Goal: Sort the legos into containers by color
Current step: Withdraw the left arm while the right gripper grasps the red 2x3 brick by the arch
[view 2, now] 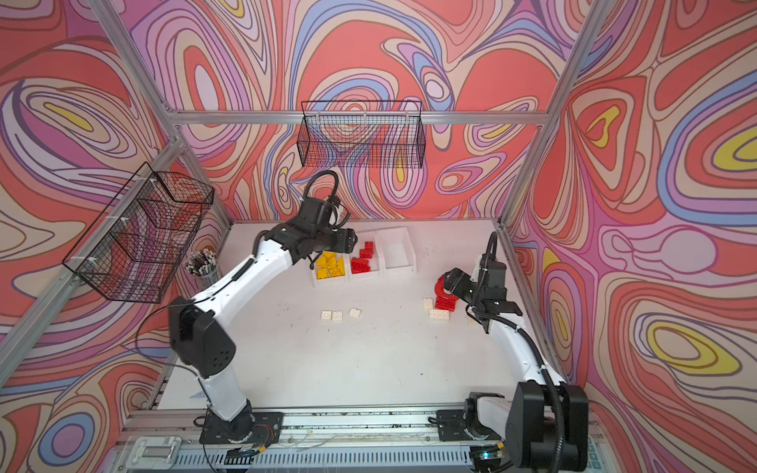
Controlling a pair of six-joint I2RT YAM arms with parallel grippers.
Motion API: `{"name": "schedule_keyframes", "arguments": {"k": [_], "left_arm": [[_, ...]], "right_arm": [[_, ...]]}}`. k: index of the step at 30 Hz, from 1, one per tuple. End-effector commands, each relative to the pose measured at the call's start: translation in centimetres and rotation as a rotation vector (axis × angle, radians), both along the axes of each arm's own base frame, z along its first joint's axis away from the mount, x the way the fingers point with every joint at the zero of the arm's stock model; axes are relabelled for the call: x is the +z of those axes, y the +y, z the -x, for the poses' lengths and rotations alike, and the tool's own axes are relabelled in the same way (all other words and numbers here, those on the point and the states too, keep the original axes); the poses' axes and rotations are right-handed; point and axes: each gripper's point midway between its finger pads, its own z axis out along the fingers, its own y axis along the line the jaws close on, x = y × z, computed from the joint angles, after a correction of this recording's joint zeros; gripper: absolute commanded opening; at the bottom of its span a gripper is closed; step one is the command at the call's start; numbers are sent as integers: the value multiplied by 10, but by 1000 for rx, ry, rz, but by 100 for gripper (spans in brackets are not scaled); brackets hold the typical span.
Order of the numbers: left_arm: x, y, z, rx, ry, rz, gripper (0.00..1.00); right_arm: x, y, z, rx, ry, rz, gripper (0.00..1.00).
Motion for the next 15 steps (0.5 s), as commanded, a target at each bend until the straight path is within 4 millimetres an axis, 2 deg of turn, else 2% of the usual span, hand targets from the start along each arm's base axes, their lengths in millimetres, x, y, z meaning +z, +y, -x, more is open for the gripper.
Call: {"name": "schedule_keyframes", "arguments": {"k": [1, 6, 9, 12, 15], "left_arm": [[7, 20, 41, -5, 12, 26, 79], [-4, 45, 93, -11, 36, 50, 80], [-18, 62, 117, -6, 54, 17, 80], [-27, 76, 135, 4, 55, -7, 80], [-31, 86, 146, 14, 53, -19, 80]], "right_arm": [[-24, -7, 10, -29, 78, 85, 90], [-45, 1, 2, -13, 120, 42, 92], [-62, 2, -3, -6, 156, 40, 95], [-81, 6, -4, 6, 200, 61, 96], [-88, 13, -6, 14, 213, 120, 97]]}}
